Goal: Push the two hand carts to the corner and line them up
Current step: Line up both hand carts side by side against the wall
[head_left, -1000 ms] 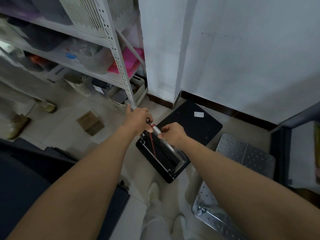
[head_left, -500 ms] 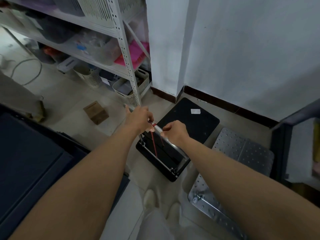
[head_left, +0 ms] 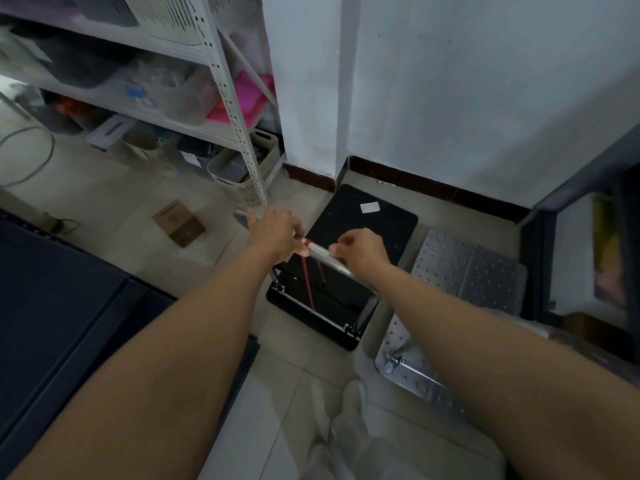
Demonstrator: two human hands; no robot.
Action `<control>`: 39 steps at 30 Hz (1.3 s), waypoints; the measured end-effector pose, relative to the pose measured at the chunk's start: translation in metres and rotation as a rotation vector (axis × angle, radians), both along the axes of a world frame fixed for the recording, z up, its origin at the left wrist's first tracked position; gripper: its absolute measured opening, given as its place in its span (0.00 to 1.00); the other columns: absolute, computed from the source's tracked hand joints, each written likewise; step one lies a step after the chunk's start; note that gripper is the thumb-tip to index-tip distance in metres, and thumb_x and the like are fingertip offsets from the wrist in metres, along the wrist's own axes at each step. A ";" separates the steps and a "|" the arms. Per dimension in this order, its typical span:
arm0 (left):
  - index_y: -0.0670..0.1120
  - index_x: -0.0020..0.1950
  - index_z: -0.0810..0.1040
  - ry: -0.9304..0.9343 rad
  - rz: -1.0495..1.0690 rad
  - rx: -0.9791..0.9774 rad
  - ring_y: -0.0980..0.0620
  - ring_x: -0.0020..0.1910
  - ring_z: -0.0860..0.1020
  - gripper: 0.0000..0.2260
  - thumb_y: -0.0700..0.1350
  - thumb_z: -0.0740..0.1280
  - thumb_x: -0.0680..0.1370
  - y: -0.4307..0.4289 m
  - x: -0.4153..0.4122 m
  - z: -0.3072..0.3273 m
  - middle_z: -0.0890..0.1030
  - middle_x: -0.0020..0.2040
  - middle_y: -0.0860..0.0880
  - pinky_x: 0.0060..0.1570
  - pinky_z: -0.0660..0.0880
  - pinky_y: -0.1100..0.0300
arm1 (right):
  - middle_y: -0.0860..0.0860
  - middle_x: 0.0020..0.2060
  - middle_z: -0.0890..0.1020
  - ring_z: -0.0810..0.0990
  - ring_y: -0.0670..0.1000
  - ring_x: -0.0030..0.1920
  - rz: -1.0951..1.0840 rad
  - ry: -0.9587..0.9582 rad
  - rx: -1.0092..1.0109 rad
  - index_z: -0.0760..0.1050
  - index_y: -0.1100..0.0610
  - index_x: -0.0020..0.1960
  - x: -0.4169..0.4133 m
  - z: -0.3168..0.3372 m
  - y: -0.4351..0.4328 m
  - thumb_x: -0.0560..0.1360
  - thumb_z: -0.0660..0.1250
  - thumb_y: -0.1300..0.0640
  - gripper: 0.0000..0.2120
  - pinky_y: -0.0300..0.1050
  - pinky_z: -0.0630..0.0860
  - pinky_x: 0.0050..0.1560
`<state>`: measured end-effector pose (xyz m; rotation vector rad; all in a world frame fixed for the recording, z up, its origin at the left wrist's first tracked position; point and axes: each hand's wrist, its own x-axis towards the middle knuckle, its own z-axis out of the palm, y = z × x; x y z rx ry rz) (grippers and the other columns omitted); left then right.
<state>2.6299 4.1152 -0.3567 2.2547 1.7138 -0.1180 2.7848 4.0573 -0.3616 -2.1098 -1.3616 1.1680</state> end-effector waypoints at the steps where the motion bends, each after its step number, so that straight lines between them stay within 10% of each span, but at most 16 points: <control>1: 0.53 0.51 0.80 0.000 -0.003 0.009 0.48 0.61 0.69 0.10 0.53 0.72 0.71 -0.005 0.000 0.001 0.72 0.50 0.53 0.70 0.55 0.39 | 0.54 0.59 0.79 0.78 0.52 0.57 -0.023 0.002 0.012 0.76 0.58 0.64 0.004 0.003 -0.005 0.77 0.67 0.53 0.17 0.43 0.72 0.53; 13: 0.54 0.48 0.77 0.110 -0.034 0.084 0.46 0.61 0.71 0.06 0.52 0.71 0.73 -0.044 0.000 -0.004 0.75 0.55 0.51 0.69 0.54 0.38 | 0.56 0.57 0.81 0.78 0.55 0.57 -0.244 -0.150 0.058 0.77 0.60 0.62 0.078 0.015 -0.097 0.78 0.64 0.53 0.16 0.48 0.74 0.58; 18: 0.49 0.60 0.74 0.192 -0.071 0.029 0.44 0.65 0.69 0.14 0.51 0.66 0.76 -0.056 0.011 -0.004 0.73 0.61 0.47 0.71 0.50 0.36 | 0.57 0.60 0.79 0.77 0.56 0.59 -0.315 -0.312 0.005 0.74 0.60 0.65 0.114 0.014 -0.144 0.78 0.65 0.53 0.18 0.49 0.73 0.58; 39: 0.47 0.70 0.70 -0.198 -0.327 -0.048 0.48 0.70 0.66 0.21 0.51 0.65 0.78 -0.154 0.145 -0.002 0.70 0.69 0.48 0.76 0.47 0.48 | 0.58 0.65 0.72 0.66 0.58 0.68 -0.151 -0.643 -0.031 0.68 0.60 0.66 0.204 -0.001 -0.224 0.78 0.63 0.51 0.20 0.53 0.60 0.71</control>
